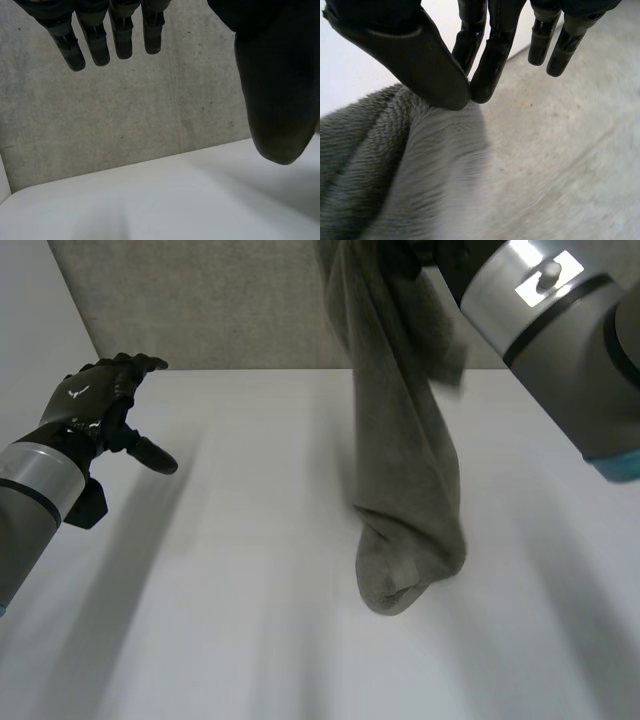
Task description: Fold the towel.
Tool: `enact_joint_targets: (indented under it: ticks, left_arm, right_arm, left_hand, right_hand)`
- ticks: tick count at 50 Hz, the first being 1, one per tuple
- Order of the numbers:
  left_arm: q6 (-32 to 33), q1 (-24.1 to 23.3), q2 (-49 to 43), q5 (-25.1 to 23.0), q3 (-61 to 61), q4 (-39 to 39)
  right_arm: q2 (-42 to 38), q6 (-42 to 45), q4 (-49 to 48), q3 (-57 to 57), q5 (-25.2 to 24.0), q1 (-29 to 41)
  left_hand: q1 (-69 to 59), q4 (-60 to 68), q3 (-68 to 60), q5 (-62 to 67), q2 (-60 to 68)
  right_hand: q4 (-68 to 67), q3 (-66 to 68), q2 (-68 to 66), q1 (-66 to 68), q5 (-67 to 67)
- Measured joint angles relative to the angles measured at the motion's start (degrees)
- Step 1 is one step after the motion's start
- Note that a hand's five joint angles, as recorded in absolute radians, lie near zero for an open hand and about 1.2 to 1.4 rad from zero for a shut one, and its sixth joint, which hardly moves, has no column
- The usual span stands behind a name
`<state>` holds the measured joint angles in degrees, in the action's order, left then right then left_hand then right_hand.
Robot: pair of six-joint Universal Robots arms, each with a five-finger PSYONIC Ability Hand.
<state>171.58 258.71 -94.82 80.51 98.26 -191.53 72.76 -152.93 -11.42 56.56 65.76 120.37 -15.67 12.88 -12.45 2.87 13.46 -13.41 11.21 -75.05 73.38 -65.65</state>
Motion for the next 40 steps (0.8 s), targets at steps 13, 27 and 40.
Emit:
enact_joint_targets:
  ticks: [13,27,40]
  left_arm:
    - [0.0,0.3,0.2,0.0,0.0,0.0]
    - [0.0,0.9,0.4,0.0,0.5,-0.1]
    - [0.0,0.8,0.5,0.0,0.6,-0.1]
  right_arm:
    - [0.6,3.0,-6.0,-13.3,5.7,0.0]
    - [-2.0,25.0,0.2,26.3,-5.6,-2.2]
    - [-1.4,8.7,9.9,26.0,-1.3,-7.0]
  left_hand:
    - [0.0,0.0,0.0,0.0,0.0]
    - [0.0,0.0,0.0,0.0,0.0]
    - [0.0,0.0,0.0,0.0,0.0]
  right_hand:
    - [0.0,0.0,0.0,0.2,-0.2]
    - [0.0,0.0,18.6,-16.3,17.9]
    - [0.0,0.0,61.3,-59.6,62.4]
